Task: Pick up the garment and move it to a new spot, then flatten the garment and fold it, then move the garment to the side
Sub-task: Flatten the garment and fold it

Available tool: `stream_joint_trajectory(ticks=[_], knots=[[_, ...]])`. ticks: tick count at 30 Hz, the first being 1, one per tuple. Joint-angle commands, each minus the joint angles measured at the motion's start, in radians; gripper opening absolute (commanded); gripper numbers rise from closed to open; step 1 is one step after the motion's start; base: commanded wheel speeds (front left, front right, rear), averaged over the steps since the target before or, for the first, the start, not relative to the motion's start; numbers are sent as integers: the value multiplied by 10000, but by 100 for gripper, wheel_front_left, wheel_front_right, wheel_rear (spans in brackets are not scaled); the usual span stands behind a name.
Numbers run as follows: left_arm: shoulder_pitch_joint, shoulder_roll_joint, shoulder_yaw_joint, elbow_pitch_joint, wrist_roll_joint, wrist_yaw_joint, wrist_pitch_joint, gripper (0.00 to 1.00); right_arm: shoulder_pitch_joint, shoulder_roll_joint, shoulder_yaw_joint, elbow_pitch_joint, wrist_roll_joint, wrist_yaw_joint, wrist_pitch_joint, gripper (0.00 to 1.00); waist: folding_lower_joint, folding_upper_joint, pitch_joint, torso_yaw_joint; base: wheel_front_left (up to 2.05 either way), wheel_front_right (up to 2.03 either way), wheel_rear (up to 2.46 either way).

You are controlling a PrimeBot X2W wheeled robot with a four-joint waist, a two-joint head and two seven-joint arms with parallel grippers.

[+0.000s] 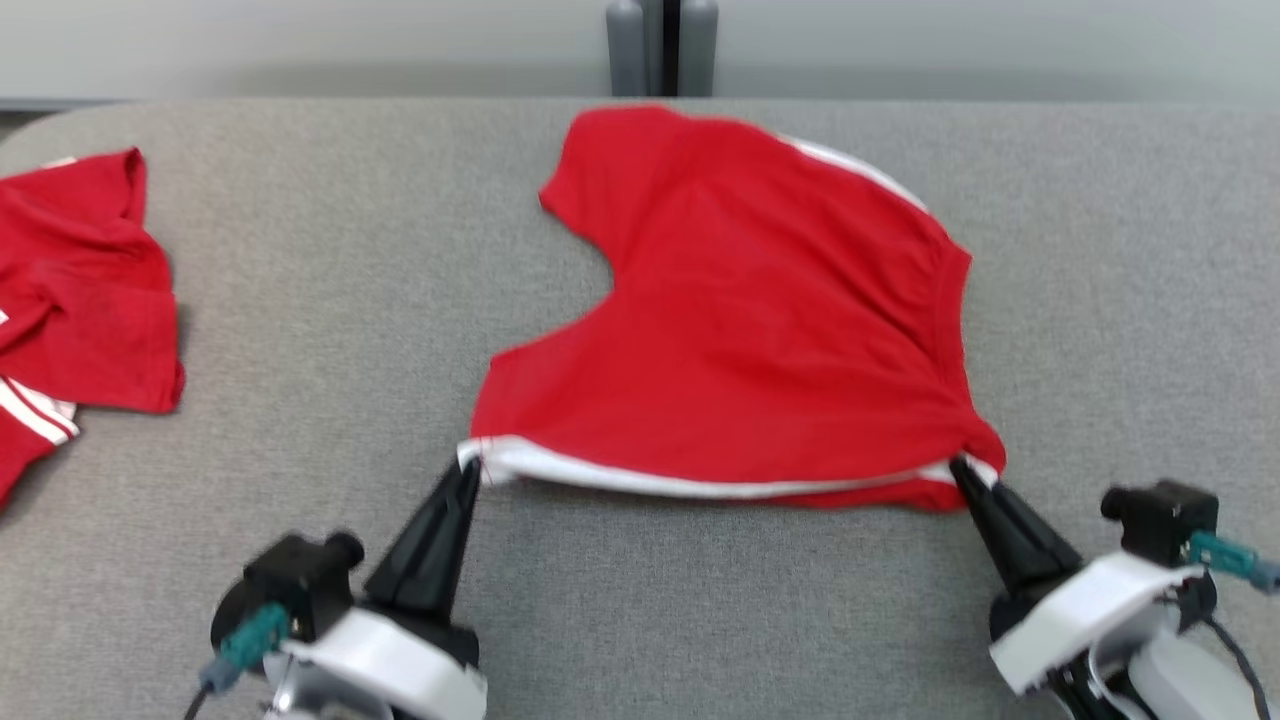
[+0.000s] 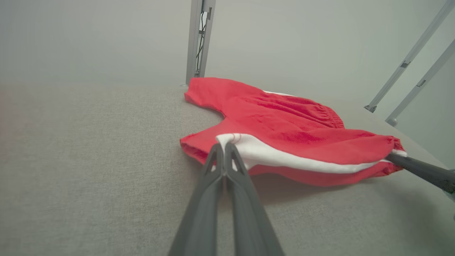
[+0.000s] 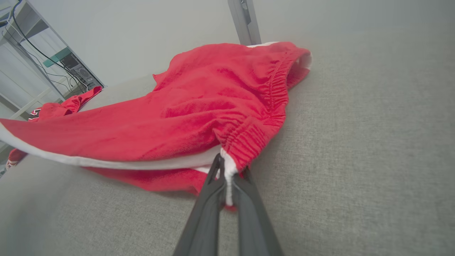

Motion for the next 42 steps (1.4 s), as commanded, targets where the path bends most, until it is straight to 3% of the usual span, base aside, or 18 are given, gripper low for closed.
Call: stream_joint_trajectory(ticks=[1,12,21,30,36,42], knots=[[283,117,-44,-226,-46,103,239,0,265,-129,-55,-112,104,10,-22,0,0,0,-401,124,0,0,0],[2837,982,-165,-3296,-599,908,2577,0,2948,-508,-949,-1487,-13,10,785,0,0,0,-1246,384,0,0,0],[3315,1269,85,-4001,-968,1222,3215,0,4058,240,-1940,-2739,-466,8,1663,0,0,0,-1478,170,0,0,0],[953,1553,407,-2986,-1008,419,3107,0,3470,1231,-2322,-3328,-371,10,2011,0,0,0,-1058,-415,0,0,0],[-1739,1423,335,-1233,-1198,-344,3321,0,2392,1895,-2654,-3151,-331,8,2066,0,0,0,-266,-910,0,0,0],[-4007,1365,259,598,-1373,-750,3612,0,1064,2266,-2924,-2710,-583,10,2030,0,0,0,572,-1381,0,0,0]])
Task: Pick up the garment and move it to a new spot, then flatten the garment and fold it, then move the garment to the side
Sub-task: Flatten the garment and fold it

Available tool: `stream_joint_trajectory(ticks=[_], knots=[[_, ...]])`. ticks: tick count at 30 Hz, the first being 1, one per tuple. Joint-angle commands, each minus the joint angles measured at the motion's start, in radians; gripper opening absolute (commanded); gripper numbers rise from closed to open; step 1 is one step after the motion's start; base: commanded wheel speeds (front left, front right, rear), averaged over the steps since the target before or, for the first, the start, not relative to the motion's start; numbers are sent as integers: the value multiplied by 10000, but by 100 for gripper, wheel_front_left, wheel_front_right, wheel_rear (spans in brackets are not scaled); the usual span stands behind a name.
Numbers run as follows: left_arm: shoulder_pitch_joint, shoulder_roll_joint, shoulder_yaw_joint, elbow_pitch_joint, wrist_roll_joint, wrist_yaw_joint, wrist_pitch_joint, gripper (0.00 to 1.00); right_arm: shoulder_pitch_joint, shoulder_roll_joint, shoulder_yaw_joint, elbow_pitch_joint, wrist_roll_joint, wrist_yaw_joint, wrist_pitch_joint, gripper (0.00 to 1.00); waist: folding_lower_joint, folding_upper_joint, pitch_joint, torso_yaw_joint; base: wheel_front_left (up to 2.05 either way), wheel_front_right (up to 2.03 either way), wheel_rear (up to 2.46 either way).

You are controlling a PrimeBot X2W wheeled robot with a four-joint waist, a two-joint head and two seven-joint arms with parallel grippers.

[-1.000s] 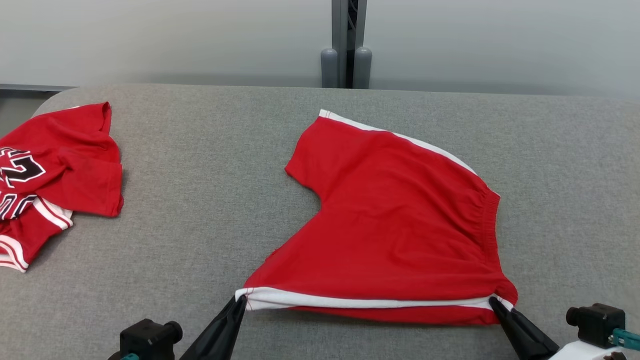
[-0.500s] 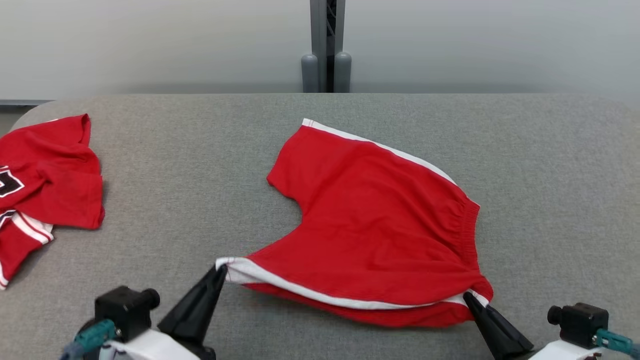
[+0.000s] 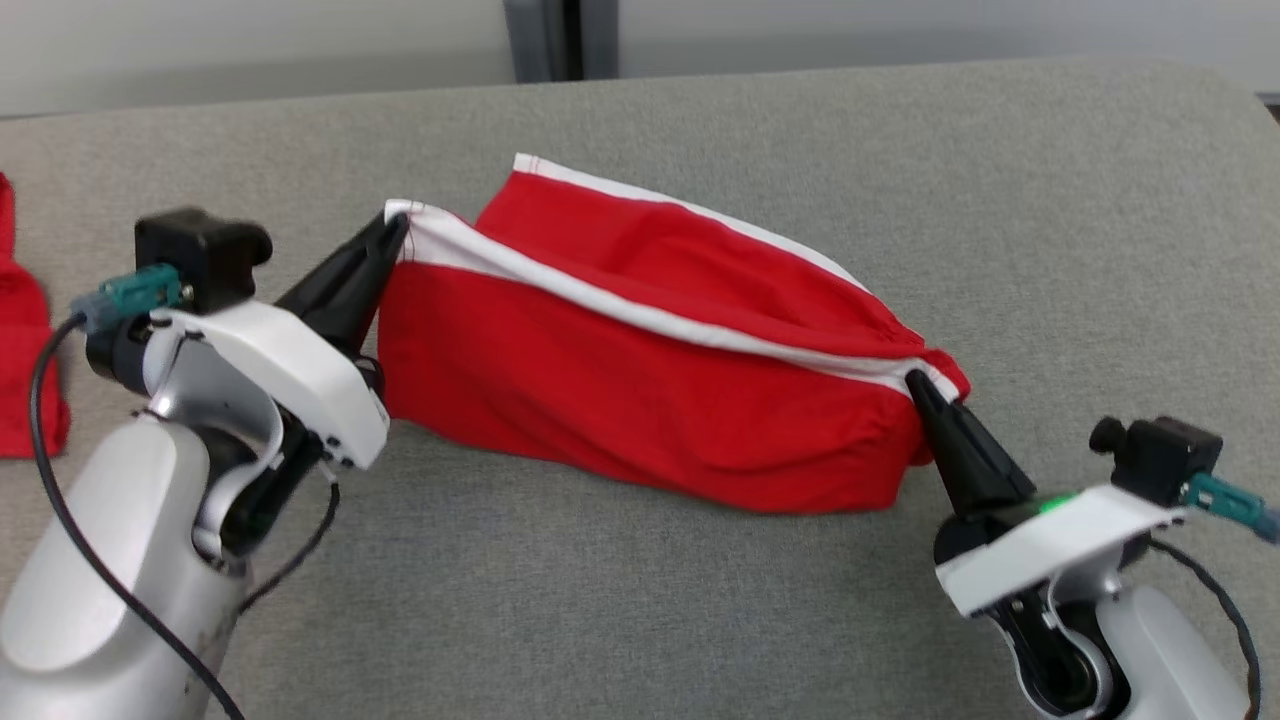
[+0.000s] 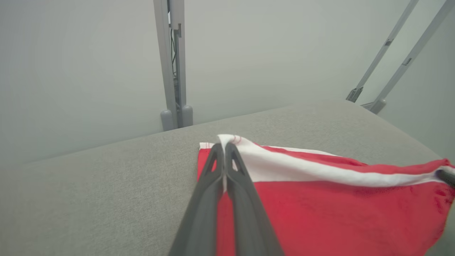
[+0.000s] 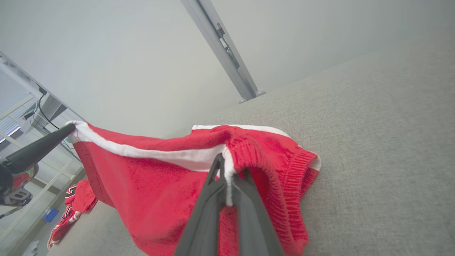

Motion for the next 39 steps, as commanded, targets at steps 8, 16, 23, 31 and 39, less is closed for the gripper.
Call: stream_joint_trajectory(ticks=[8,16,23,31,39], knots=[[-3036,14,-378,3105,-297,-376,146,0,-2346,653,173,1669,32,16,-133,0,0,0,1600,-1124,0,0,0],[-4901,-96,-793,5591,-593,-431,-303,0,-3718,887,681,3078,238,14,-726,0,0,0,2276,-1547,0,0,0],[-5531,41,-1295,6857,-1133,-441,-413,85,-4266,914,1381,3669,792,14,-1060,100,0,0,2454,-1771,0,0,0],[-5173,152,-1397,7188,-1158,-427,-2105,100,-3607,89,1780,3470,1055,14,-1346,100,0,0,2236,-1486,0,0,0],[-3851,254,-1274,6013,-707,256,-4346,100,-2292,-631,532,2382,73,14,-1942,100,0,0,1692,-921,0,0,0]])
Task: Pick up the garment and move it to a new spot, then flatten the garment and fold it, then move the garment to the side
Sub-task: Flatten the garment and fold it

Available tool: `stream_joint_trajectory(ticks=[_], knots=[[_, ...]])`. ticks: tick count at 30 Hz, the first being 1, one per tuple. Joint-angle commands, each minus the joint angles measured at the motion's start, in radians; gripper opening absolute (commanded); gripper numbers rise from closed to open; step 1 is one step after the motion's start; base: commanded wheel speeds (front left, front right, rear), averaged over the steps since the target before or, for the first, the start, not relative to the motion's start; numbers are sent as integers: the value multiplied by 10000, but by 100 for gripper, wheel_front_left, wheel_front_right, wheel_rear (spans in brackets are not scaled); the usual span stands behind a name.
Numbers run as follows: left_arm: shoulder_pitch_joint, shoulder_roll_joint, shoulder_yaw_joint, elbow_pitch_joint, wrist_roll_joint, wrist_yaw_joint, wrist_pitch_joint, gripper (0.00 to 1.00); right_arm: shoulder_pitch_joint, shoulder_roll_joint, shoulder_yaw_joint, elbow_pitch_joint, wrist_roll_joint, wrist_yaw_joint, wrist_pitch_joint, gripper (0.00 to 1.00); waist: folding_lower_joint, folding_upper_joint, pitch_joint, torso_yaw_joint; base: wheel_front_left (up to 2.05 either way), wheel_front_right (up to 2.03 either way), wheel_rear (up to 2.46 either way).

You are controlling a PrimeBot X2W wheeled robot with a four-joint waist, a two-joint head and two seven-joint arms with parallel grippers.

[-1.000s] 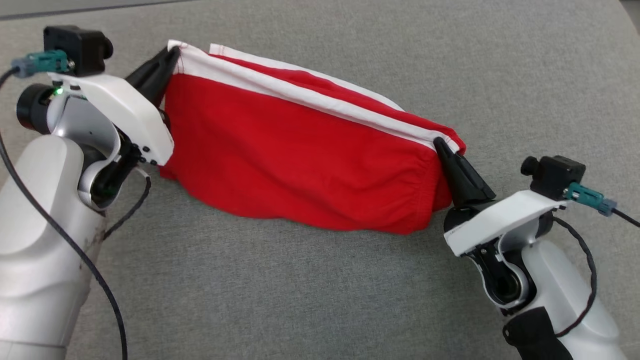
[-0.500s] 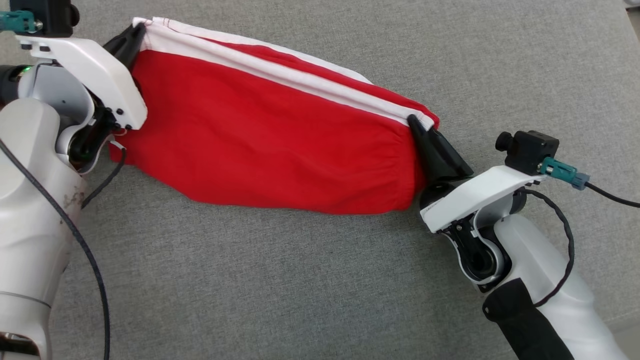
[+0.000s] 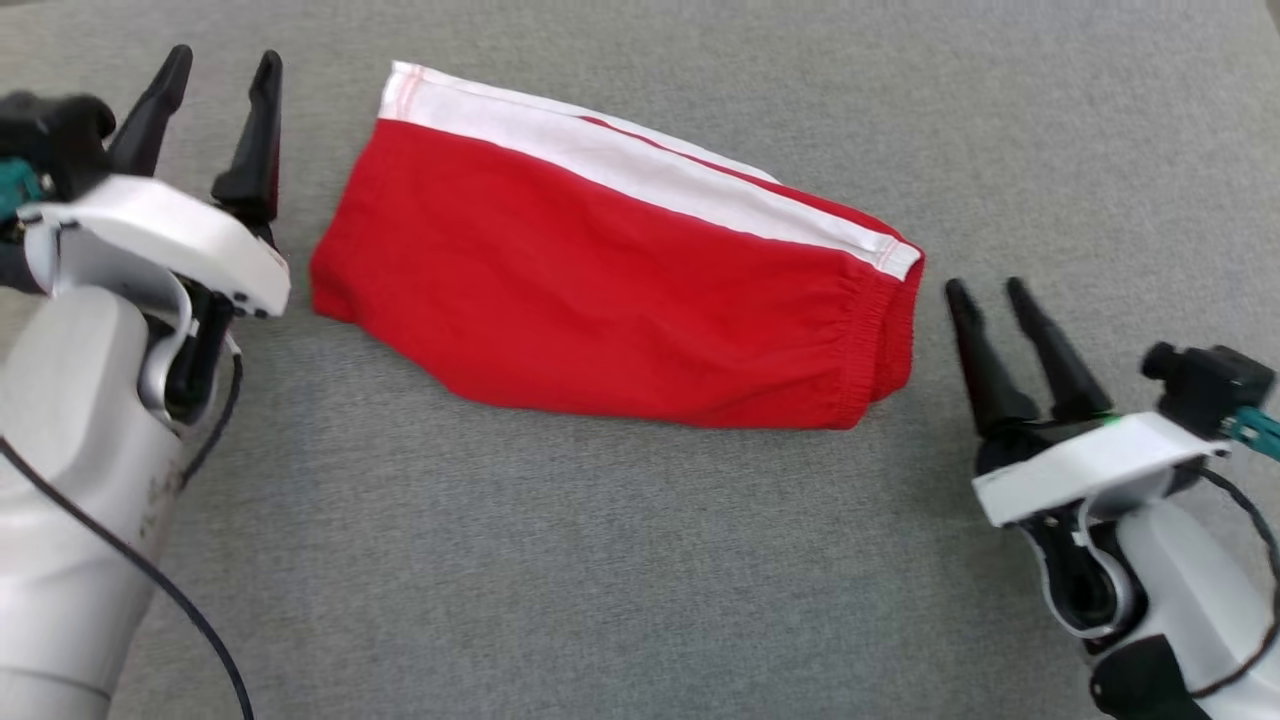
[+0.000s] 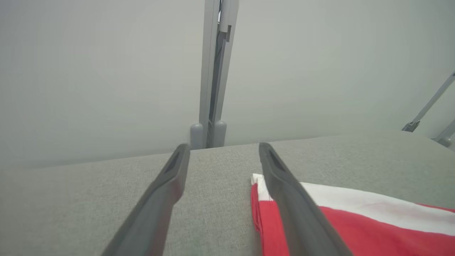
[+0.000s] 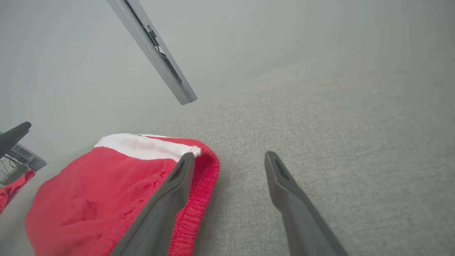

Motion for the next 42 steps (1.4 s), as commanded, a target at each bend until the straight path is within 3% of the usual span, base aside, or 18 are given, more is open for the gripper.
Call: stream_joint_trajectory(ticks=[1,10,15,21,28,42], knots=[[245,33,43,-192,35,112,-162,100,155,-56,-189,-134,-255,22,-92,100,0,0,-195,200,0,0,0],[2850,167,468,-3783,832,1600,-851,100,1479,608,-2423,-1903,-3677,23,-220,100,0,0,-916,865,0,0,0],[4360,-100,973,-5512,1385,2071,-864,100,2026,1046,-3139,-2324,-5079,22,-208,100,0,0,-1253,1128,0,0,0],[5634,-343,1235,-6101,1963,2214,-869,100,2608,1436,-3770,-2402,-5895,17,-140,100,0,0,-1633,1232,0,0,0],[6104,-388,1225,-5996,2186,2134,-869,100,3113,1655,-4099,-2456,-5884,19,64,100,0,0,-1820,1192,0,0,0],[5008,-335,866,-5415,2095,1644,-405,100,2926,1757,-3962,-2627,-5665,19,145,100,0,0,-1611,886,0,0,0]])
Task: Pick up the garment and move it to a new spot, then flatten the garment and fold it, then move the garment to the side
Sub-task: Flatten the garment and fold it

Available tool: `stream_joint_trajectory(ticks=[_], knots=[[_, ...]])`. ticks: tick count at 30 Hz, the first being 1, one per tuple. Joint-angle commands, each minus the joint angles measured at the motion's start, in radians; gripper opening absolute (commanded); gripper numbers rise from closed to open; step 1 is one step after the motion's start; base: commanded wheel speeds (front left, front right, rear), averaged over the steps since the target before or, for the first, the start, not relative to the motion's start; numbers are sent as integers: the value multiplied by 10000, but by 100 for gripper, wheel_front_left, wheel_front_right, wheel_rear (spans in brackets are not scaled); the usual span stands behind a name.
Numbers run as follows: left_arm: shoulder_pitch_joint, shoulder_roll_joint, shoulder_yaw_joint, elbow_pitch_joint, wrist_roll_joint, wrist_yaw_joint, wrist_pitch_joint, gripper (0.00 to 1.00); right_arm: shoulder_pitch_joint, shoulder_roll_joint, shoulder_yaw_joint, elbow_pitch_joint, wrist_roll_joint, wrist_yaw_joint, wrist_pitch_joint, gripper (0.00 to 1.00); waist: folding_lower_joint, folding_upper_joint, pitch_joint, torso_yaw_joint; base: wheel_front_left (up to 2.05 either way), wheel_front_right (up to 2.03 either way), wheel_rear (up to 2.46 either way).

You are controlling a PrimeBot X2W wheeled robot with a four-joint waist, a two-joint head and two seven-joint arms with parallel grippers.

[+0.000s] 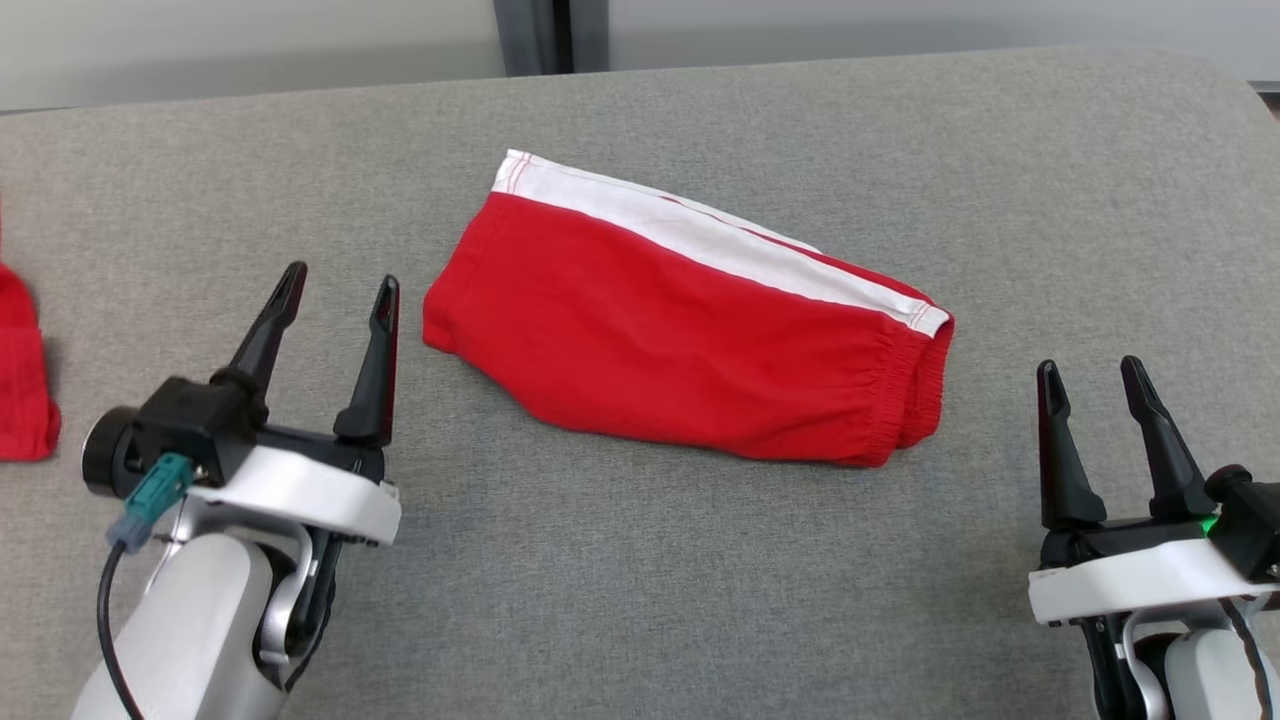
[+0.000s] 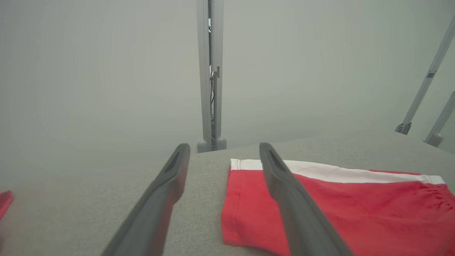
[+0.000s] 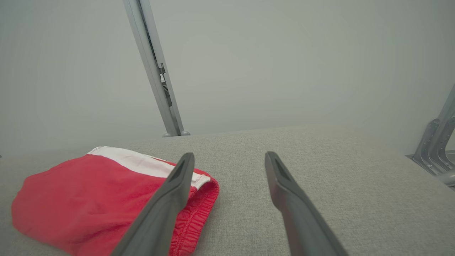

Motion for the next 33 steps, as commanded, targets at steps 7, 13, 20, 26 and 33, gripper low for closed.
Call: stream_joint_trajectory(ticks=[7,13,20,26,33], knots=[[-1434,-32,-299,1181,-267,-752,734,100,-257,-31,232,45,334,13,-71,100,0,0,309,-479,0,0,0],[-2504,-67,-540,3232,-669,-1500,1647,100,-430,-29,514,248,641,13,-202,100,0,0,617,-1035,0,0,0],[-3065,-120,-599,5282,-1120,-1905,2121,100,-563,-32,686,537,967,13,-323,100,0,0,821,-1413,0,0,0],[-3190,-409,-759,6428,-1612,-2141,2612,98,-570,-32,699,651,1088,13,-344,100,0,0,841,-1470,0,0,0],[-3188,-608,-928,6474,-2254,-2265,2462,0,-591,-32,671,577,1211,13,-351,100,0,0,774,-1332,0,0,0]])
